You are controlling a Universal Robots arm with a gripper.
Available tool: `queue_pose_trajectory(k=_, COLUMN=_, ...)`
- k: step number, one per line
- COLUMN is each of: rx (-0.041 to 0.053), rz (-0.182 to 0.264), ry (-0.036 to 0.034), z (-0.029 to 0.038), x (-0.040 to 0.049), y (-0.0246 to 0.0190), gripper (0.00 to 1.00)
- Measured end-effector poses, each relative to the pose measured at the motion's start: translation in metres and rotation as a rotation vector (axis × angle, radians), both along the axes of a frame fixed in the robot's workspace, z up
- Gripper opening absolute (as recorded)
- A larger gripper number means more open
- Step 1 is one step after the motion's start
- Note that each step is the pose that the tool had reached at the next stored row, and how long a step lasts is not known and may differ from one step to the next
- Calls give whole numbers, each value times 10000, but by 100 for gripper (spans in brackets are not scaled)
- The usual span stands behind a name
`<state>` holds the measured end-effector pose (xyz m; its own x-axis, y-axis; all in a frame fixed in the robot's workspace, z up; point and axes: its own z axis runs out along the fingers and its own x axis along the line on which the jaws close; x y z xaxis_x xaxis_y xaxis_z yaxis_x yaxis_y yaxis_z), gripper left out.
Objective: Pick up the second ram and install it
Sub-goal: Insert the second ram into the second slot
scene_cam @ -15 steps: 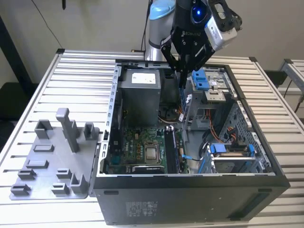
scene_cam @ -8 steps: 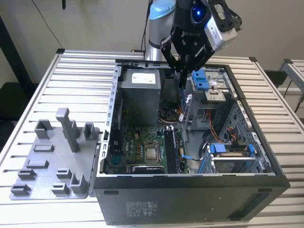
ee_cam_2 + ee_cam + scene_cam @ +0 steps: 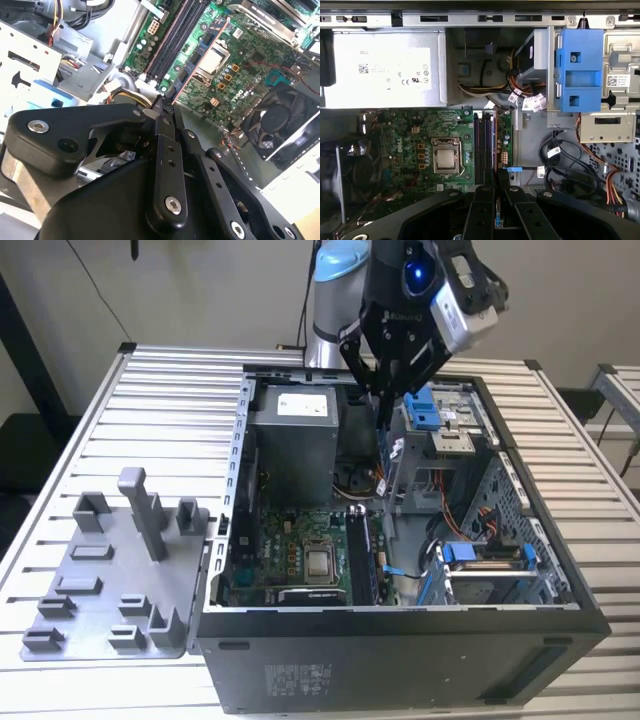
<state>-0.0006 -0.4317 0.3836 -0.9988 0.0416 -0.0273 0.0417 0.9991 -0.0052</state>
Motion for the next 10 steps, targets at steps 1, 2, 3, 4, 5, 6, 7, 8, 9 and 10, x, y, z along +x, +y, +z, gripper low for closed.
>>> queue_pose_trajectory(k=1, rx=0, rz=-1, ry=40, z=-3, x=5, y=-1, gripper=14)
queue_pose_trajectory(k=2, rx=0, rz=-2, ry=83, z=-5, x=10, y=-2, gripper=14)
queue_pose_trajectory(k=3, rx=0, rz=-3, ry=122, z=-8, x=15, y=-3, gripper=14)
queue_pose_trajectory(k=4, rx=1, rz=-3, ry=154, z=-11, x=20, y=-5, gripper=14)
queue_pose_trajectory(k=5, rx=2, rz=-3, ry=171, z=-16, x=24, y=-6, gripper=14)
queue_pose_trajectory(k=6, rx=1, rz=-3, ry=174, z=-21, x=28, y=-7, gripper=14)
queue_pose_trajectory(k=7, rx=1, rz=-3, ry=175, z=-27, x=31, y=-9, gripper=14)
queue_pose_trajectory(k=8, rx=1, rz=-3, ry=176, z=-33, x=33, y=-10, gripper=14)
queue_pose_trajectory(k=9, rx=1, rz=-4, ry=177, z=-39, x=34, y=-11, gripper=14)
queue_pose_trajectory(k=10, rx=1, rz=-6, ry=178, z=-45, x=35, y=-12, gripper=14)
